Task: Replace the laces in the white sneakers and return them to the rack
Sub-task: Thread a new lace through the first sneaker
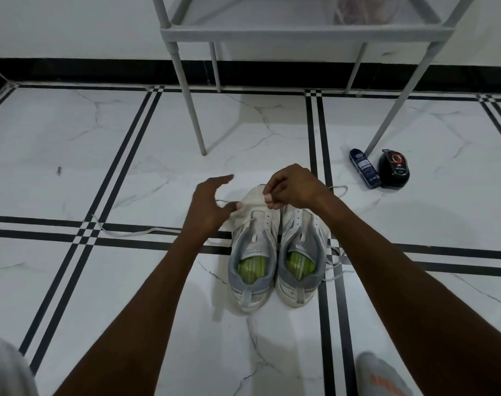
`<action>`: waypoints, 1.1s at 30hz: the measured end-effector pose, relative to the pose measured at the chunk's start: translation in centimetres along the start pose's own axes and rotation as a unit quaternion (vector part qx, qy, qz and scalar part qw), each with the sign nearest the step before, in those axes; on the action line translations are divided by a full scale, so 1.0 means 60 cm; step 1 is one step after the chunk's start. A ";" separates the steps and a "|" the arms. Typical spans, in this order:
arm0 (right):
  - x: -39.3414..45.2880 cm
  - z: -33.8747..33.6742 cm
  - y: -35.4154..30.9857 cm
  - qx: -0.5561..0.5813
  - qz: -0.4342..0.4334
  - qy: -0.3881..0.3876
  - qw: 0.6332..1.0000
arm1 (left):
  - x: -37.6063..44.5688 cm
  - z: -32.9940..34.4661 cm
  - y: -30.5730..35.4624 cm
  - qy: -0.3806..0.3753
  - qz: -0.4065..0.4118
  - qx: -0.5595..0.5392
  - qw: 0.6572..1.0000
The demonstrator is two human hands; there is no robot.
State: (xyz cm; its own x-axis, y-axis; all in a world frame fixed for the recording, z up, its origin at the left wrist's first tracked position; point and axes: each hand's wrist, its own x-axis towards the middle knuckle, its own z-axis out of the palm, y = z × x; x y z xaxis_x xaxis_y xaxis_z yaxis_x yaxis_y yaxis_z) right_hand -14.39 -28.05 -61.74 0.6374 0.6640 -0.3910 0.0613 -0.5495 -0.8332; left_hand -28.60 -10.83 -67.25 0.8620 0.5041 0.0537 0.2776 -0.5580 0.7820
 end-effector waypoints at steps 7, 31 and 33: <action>0.004 0.019 0.001 0.041 0.026 0.058 0.997 | -0.002 0.032 0.030 -0.045 0.027 -0.024 0.998; 0.003 0.155 0.029 -0.086 0.020 0.042 0.995 | -0.046 0.011 -0.033 0.028 -0.087 0.031 0.995; 0.003 0.155 0.032 -0.083 0.023 0.042 0.995 | -0.047 0.013 -0.031 0.028 -0.079 0.026 0.996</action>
State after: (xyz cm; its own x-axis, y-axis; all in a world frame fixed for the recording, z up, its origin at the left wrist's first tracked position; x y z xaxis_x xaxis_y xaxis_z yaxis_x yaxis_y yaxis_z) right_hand -21.28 -24.25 -67.03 0.7040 0.5957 -0.3868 0.1534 -0.6592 -0.7361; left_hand -31.21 -11.70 -69.35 0.7810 0.6236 -0.0327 0.4310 -0.5005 0.7508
